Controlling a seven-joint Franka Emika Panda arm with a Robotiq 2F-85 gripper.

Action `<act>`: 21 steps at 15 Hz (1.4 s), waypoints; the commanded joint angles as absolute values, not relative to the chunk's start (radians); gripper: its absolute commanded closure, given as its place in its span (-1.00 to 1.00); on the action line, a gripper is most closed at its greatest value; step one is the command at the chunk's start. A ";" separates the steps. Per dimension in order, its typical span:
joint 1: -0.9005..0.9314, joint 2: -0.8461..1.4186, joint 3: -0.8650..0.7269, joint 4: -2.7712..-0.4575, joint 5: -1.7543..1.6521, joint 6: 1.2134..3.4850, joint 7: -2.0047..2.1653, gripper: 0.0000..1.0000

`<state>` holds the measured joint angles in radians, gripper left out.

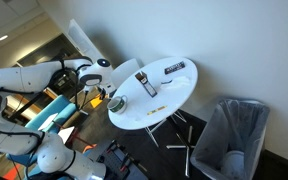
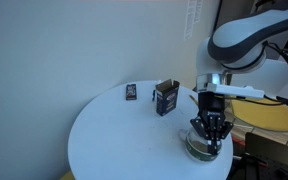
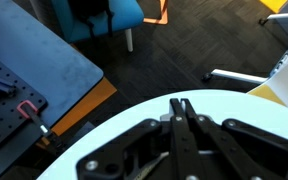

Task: Pour some of the things in the box into the mug and then stir them with the spoon

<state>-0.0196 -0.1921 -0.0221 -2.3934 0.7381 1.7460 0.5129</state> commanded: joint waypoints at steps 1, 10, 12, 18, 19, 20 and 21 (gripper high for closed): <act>-0.066 -0.156 -0.084 -2.342 0.829 1.592 0.424 0.98; -0.150 0.009 -0.164 -2.253 0.938 1.298 0.360 0.98; -0.154 0.047 -0.161 -2.235 0.948 1.268 0.364 0.98; -0.133 0.130 -0.142 -2.194 0.938 1.268 0.391 0.98; -0.129 0.141 -0.140 -2.188 0.937 1.270 0.394 0.98; -0.125 0.152 -0.138 -2.181 0.936 1.267 0.396 0.98; -0.120 0.161 -0.135 -2.174 0.932 1.263 0.402 0.98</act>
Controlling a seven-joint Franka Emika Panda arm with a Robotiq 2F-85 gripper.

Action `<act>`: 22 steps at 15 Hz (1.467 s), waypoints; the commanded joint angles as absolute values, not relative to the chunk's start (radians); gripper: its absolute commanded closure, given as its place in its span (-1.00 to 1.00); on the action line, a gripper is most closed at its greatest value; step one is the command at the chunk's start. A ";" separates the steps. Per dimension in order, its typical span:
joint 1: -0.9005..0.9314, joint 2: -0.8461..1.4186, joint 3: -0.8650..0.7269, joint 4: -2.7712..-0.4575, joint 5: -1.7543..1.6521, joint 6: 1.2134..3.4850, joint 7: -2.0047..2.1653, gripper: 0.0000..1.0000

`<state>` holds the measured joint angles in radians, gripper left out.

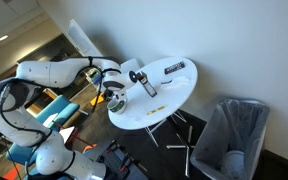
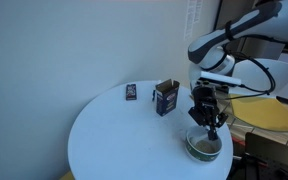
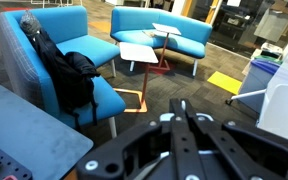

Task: Pour some of the things in the box into the mug and then stir them with the spoon

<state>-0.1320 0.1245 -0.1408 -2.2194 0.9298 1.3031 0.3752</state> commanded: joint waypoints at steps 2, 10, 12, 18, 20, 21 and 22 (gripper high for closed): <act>-0.112 0.173 -0.134 -2.160 0.921 1.247 0.410 0.98; -0.106 0.192 -0.144 -2.111 0.843 1.143 0.478 0.98; -0.101 0.195 -0.143 -2.106 0.809 1.159 0.496 0.98; -0.092 0.202 -0.144 -2.105 0.734 1.215 0.506 0.98; -0.090 0.197 -0.143 -2.105 0.720 1.242 0.500 0.98; -0.088 0.194 -0.142 -2.105 0.716 1.256 0.493 0.98; -0.087 0.194 -0.140 -2.103 0.713 1.270 0.490 0.98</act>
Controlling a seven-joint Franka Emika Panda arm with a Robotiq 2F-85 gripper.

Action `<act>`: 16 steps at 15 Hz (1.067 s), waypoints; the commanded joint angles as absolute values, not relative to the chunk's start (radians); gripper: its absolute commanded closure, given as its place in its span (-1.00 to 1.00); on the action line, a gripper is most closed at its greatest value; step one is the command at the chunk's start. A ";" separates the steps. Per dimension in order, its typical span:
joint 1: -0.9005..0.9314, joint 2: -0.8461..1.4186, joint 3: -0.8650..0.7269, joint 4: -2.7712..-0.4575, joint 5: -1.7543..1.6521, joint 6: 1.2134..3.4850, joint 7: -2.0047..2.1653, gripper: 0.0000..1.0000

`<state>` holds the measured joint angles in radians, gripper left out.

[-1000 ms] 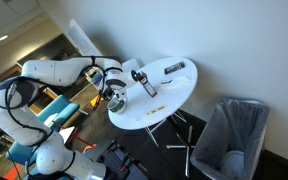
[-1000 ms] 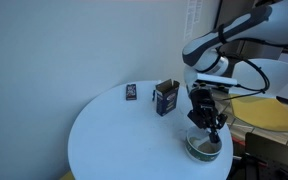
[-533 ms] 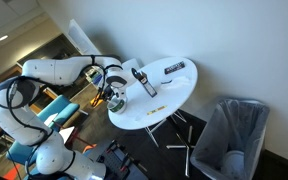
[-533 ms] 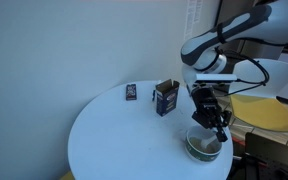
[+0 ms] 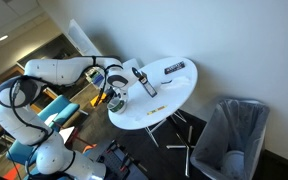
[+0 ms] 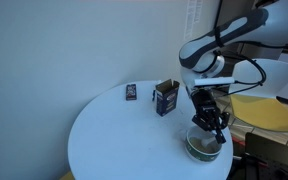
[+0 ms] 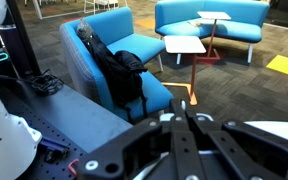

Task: Pour some of the things in the box into the mug and then stir them with the spoon

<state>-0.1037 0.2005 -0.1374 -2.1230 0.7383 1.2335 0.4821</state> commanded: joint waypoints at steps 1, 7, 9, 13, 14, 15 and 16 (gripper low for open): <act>-0.085 0.193 -0.138 -2.101 0.710 1.287 0.483 0.98; -0.072 0.207 -0.124 -2.090 0.731 1.331 0.418 0.98; -0.071 0.211 -0.118 -2.089 0.745 1.333 0.387 0.98; -0.071 0.212 -0.108 -2.087 0.776 1.331 0.327 0.98; -0.071 0.216 -0.107 -2.084 0.785 1.322 0.324 0.98; -0.070 0.223 -0.105 -2.079 0.793 1.307 0.329 0.98; -0.069 0.231 -0.103 -2.075 0.798 1.293 0.337 0.98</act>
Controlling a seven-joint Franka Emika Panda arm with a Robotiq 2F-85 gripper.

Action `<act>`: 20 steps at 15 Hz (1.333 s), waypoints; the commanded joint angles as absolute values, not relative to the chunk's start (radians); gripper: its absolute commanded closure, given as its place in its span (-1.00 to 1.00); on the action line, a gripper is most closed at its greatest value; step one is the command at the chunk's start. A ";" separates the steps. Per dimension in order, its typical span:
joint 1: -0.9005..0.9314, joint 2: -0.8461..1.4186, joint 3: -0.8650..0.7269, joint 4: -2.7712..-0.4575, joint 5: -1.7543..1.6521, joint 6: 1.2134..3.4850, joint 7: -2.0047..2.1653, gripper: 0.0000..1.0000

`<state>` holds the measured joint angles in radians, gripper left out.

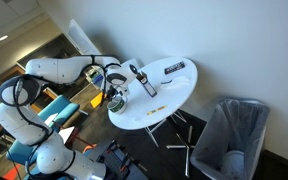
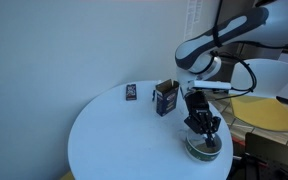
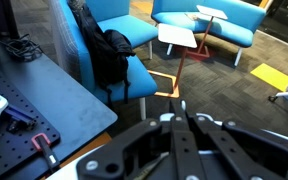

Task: Pour some of the things in the box into the mug and then stir them with the spoon

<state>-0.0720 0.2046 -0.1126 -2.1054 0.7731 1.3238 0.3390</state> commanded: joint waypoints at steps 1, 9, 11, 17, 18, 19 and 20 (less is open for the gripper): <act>-0.069 0.241 -0.102 -2.070 0.805 1.276 0.346 0.98; -0.067 0.311 -0.108 -2.029 0.810 1.140 0.392 0.98; -0.065 0.306 -0.118 -2.024 0.800 1.149 0.425 0.98; -0.059 0.278 -0.140 -2.004 0.776 1.189 0.516 0.98; -0.058 0.276 -0.142 -1.999 0.770 1.194 0.526 0.98; -0.055 0.271 -0.142 -1.996 0.761 1.210 0.524 0.98; -0.053 0.265 -0.142 -1.995 0.747 1.229 0.516 0.98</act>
